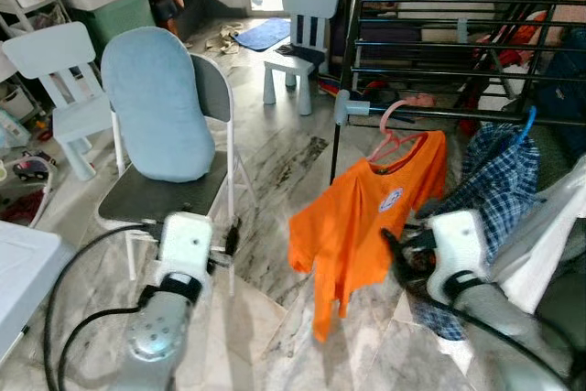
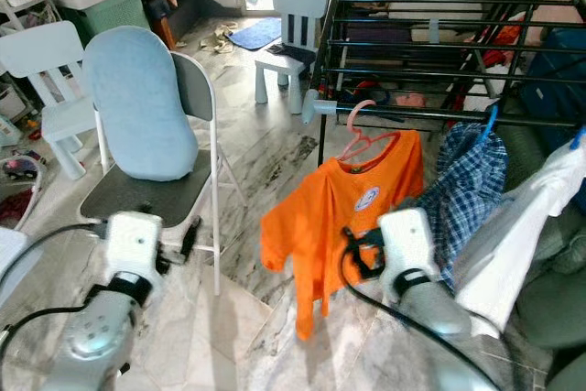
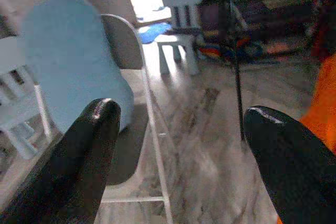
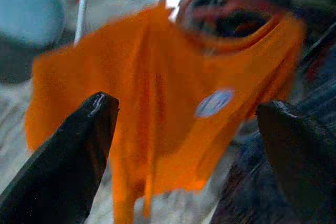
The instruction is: Hang hanger
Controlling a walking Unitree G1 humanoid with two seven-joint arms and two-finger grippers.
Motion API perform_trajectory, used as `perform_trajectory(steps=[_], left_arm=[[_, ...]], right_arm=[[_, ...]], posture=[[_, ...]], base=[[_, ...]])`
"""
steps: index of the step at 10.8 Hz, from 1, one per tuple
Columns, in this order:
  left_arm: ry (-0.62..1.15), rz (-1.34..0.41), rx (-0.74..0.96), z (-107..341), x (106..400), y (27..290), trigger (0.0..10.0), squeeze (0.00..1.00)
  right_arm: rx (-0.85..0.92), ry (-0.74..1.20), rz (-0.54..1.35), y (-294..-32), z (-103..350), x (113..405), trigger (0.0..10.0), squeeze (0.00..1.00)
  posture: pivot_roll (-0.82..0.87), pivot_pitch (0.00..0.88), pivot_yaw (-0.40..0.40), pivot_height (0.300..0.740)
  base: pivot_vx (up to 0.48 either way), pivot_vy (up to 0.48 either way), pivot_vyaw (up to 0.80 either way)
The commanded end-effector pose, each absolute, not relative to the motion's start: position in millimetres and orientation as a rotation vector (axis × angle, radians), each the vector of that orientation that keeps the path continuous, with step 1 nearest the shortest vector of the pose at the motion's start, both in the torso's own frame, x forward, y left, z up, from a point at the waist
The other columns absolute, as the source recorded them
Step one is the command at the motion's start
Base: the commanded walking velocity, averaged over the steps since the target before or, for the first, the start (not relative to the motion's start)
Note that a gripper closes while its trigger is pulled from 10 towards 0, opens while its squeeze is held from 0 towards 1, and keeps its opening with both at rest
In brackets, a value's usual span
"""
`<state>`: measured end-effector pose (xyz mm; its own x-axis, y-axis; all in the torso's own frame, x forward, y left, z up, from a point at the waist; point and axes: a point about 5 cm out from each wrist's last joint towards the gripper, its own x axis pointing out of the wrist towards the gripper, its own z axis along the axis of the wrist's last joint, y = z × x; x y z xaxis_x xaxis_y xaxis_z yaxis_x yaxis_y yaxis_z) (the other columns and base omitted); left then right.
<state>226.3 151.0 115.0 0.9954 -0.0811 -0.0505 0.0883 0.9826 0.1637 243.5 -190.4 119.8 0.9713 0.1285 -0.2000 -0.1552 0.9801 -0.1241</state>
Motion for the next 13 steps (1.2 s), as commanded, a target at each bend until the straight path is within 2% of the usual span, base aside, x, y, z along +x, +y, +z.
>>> perform_trajectory(steps=[1, 2, 4, 6, 7, 9, 11, 13], left_arm=[[0.055, -0.029, 0.166, 113, 219, 162, 10.0, 0.0], [0.099, 0.055, 0.166, 105, 202, 175, 10.0, 0.0], [0.147, 0.051, 0.179, 97, 194, 182, 10.0, 0.0], [0.086, -0.283, 0.289, 110, 214, 167, 10.0, 0.0], [0.064, -0.276, 0.24, 115, 223, 158, 10.0, 0.0], [0.071, -0.134, 0.12, 111, 214, 152, 10.0, 0.0], [0.119, 0.03, 0.097, 103, 195, 172, 10.0, 0.0], [0.154, -0.028, 0.088, 99, 190, 172, 10.0, 0.0]], right_arm=[[-0.128, 0.162, 0.078, -200, 128, 243, 10.0, 0.0], [-0.116, 0.197, -0.029, -213, 122, 238, 10.0, 0.0], [-0.131, 0.189, -0.061, -209, 118, 234, 10.0, 0.0], [-0.129, 0.193, 0.039, -194, 113, 238, 10.0, 0.0], [-0.142, 0.214, 0.011, -196, 112, 240, 10.0, 0.0], [-0.107, 0.202, -0.048, -205, 114, 231, 10.0, 0.0], [-0.08, 0.179, -0.079, -209, 118, 223, 10.0, 0.0], [-0.082, 0.187, -0.063, -205, 115, 226, 10.0, 0.0]], posture=[[-0.15, 0.0, 0.053, 0.74], [-0.14, 0.0, 0.061, 0.74], [-0.13, 0.01, 0.057, 0.74], [-0.11, 0.009, 0.041, 0.74], [-0.13, 0.026, 0.062, 0.74], [-0.14, 0.018, 0.066, 0.74], [-0.12, 0.038, 0.054, 0.74], [-0.12, 0.041, 0.06, 0.74]], base=[[0.0, 0.0, 0.0], [0.0, 0.0, 0.0], [0.0, 0.0, 0.0], [0.0, 0.0, 0.0], [0.0, 0.0, 0.0], [0.0, 0.0, 0.0], [0.0, 0.0, 0.0], [0.0, 0.0, 0.0]])
